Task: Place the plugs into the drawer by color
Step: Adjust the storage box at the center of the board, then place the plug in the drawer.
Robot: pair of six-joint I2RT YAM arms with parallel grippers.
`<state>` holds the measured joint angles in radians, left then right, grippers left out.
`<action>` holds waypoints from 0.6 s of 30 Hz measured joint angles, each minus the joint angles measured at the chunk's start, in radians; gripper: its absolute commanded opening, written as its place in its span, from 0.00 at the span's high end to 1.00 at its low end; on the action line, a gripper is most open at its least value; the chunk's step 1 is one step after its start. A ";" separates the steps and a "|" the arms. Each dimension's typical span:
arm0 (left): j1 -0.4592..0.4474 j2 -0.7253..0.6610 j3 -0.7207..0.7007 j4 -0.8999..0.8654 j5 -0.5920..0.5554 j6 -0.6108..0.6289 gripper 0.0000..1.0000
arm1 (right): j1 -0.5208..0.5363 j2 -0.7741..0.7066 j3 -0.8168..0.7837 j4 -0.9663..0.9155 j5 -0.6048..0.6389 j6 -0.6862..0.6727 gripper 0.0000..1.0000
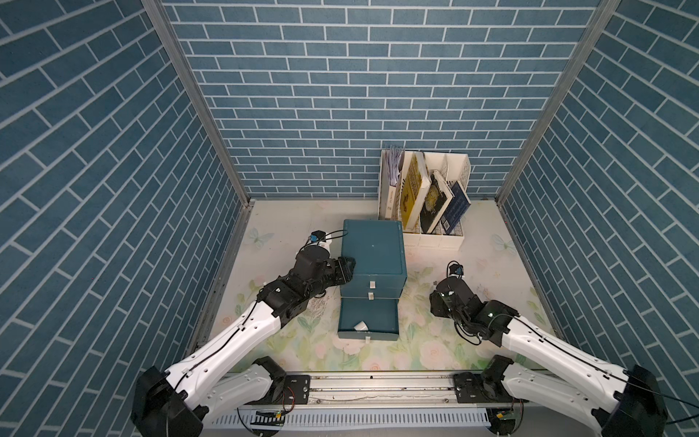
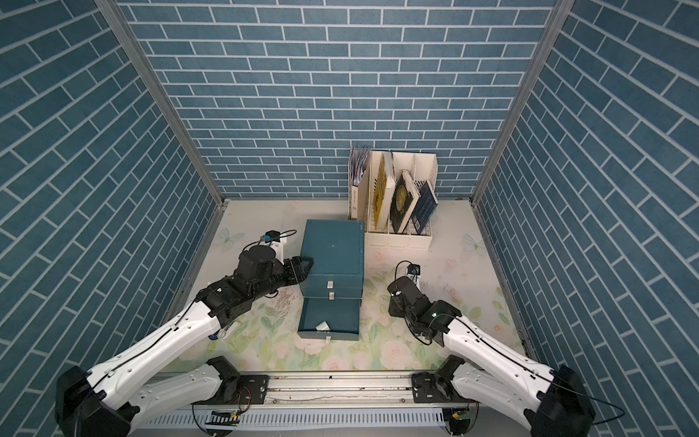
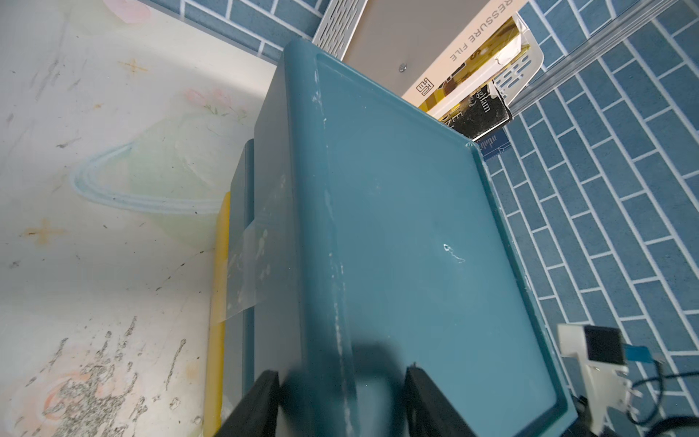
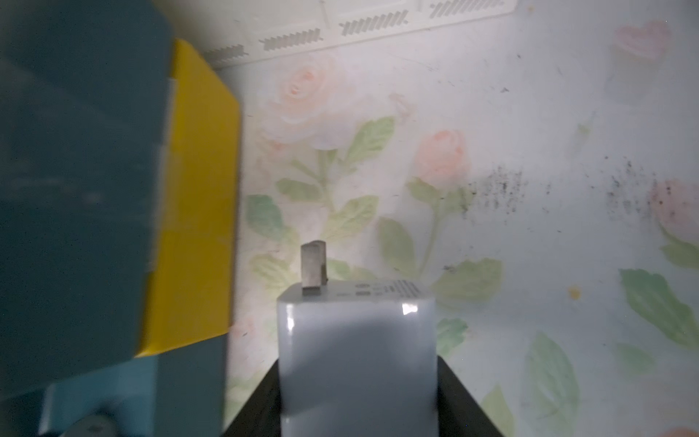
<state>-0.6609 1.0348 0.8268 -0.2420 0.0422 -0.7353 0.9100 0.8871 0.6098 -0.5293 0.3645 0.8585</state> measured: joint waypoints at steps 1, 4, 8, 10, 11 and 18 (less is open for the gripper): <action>-0.003 0.002 0.000 0.003 0.001 -0.004 0.43 | 0.063 -0.018 0.006 -0.009 0.016 0.029 0.95; -0.012 0.003 -0.001 0.006 0.000 -0.017 0.43 | 0.254 -0.022 0.016 -0.032 0.070 0.121 0.98; -0.032 0.003 -0.004 0.011 -0.004 -0.029 0.43 | 0.473 0.095 0.068 -0.044 0.139 0.221 0.97; -0.040 0.003 -0.008 0.016 -0.007 -0.037 0.44 | 0.546 0.194 0.132 -0.042 0.156 0.248 0.95; -0.041 0.003 -0.009 0.017 -0.009 -0.039 0.44 | 0.560 0.236 0.162 -0.037 0.159 0.257 0.93; -0.043 -0.008 -0.021 0.024 -0.022 -0.052 0.44 | 0.515 0.415 0.241 0.018 0.140 0.290 0.90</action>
<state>-0.7040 1.0267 0.8062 -0.2176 0.0200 -0.7872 1.4246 1.3025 0.8513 -0.5114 0.5041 1.1484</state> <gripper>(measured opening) 0.566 0.543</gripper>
